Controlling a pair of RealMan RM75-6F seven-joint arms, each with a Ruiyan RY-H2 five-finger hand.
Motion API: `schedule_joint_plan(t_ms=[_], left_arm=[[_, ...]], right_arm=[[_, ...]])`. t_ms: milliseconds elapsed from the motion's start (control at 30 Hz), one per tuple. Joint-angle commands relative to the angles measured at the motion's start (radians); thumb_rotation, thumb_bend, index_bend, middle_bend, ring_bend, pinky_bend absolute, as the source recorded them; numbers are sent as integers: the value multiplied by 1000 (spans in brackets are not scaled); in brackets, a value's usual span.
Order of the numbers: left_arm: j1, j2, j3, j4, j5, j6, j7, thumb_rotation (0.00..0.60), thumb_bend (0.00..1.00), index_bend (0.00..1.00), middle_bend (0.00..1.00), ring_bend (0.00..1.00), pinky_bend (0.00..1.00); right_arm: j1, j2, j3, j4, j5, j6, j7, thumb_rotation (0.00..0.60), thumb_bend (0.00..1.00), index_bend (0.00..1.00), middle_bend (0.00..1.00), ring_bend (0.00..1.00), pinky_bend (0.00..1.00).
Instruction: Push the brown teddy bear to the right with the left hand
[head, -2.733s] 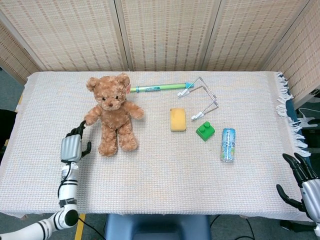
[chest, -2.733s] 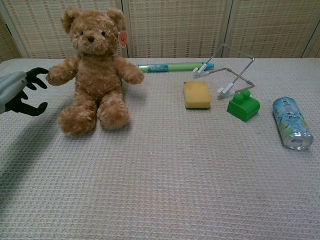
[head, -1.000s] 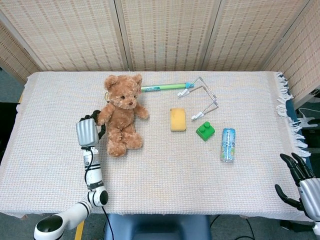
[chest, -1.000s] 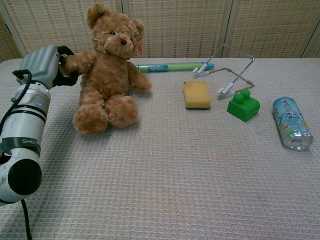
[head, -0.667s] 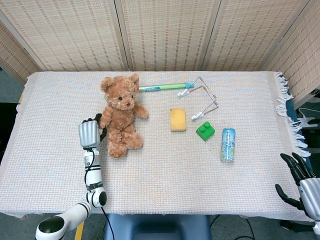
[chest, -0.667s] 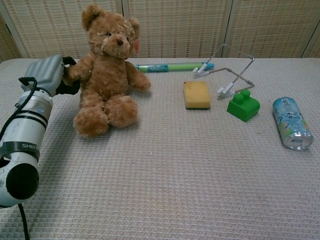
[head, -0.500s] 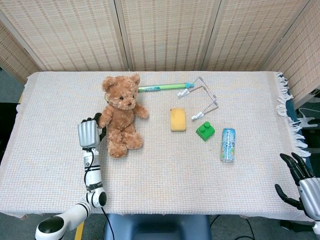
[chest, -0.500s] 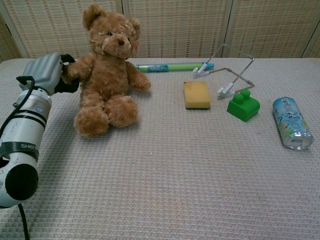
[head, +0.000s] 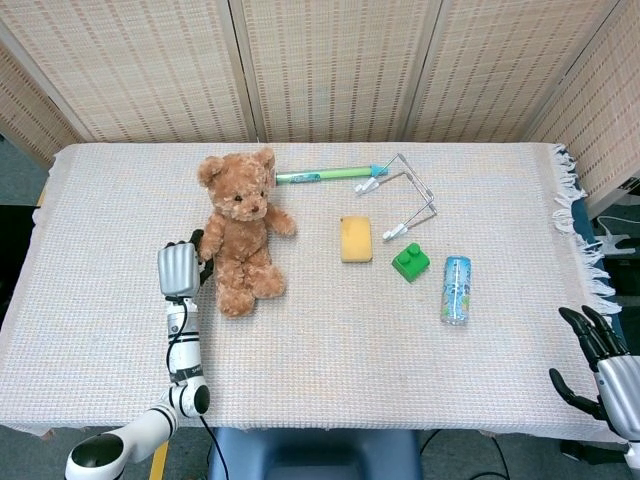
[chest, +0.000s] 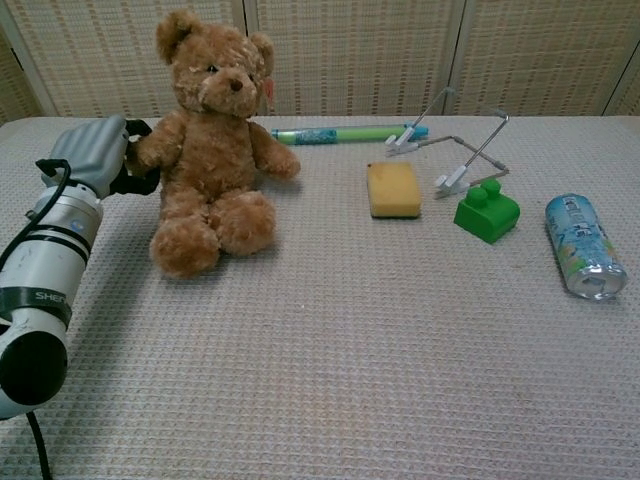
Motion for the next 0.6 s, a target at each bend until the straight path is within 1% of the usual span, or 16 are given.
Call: schedule_joint_plan(t_ms=[33, 100, 167, 233, 333, 433, 500, 600], left_arm=[[-2, -4, 5, 6, 20, 34, -37, 600, 521, 472, 643, 571, 549], [-3, -5, 14, 15, 37, 52, -62, 600, 522, 430, 609, 543, 547], [-3, -7, 18, 25, 43, 54, -73, 600, 521, 427, 603, 537, 547], [-4, -8, 21, 31, 42, 42, -62, 600, 521, 450, 619, 537, 547], [0, -4, 21, 20, 34, 16, -48, 600, 521, 527, 687, 548, 546], [7, 1, 23, 8, 27, -3, -26, 600, 519, 566, 723, 564, 547], [9, 3, 23, 2, 25, -7, -16, 600, 520, 576, 732, 571, 547], [9, 4, 18, -3, 27, 5, -23, 600, 521, 563, 718, 570, 546]], right_arm=[[0, -1, 1, 0, 1, 0, -2, 600, 271, 0, 89, 0, 244], [0, -1, 1, -1, 2, -1, -2, 600, 271, 0, 89, 0, 244], [0, 0, 0, -1, 1, -1, -2, 600, 271, 0, 89, 0, 244], [0, 0, 0, -1, 0, -1, -1, 600, 271, 0, 89, 0, 244], [0, 1, -1, -1, -1, -1, 0, 600, 271, 0, 89, 0, 244], [0, 0, 0, -1, 0, 0, 1, 600, 271, 0, 89, 0, 244], [0, 0, 1, -1, 3, -1, 0, 600, 271, 0, 89, 0, 244], [2, 1, -1, -3, 1, -5, -1, 600, 271, 0, 89, 0, 244]])
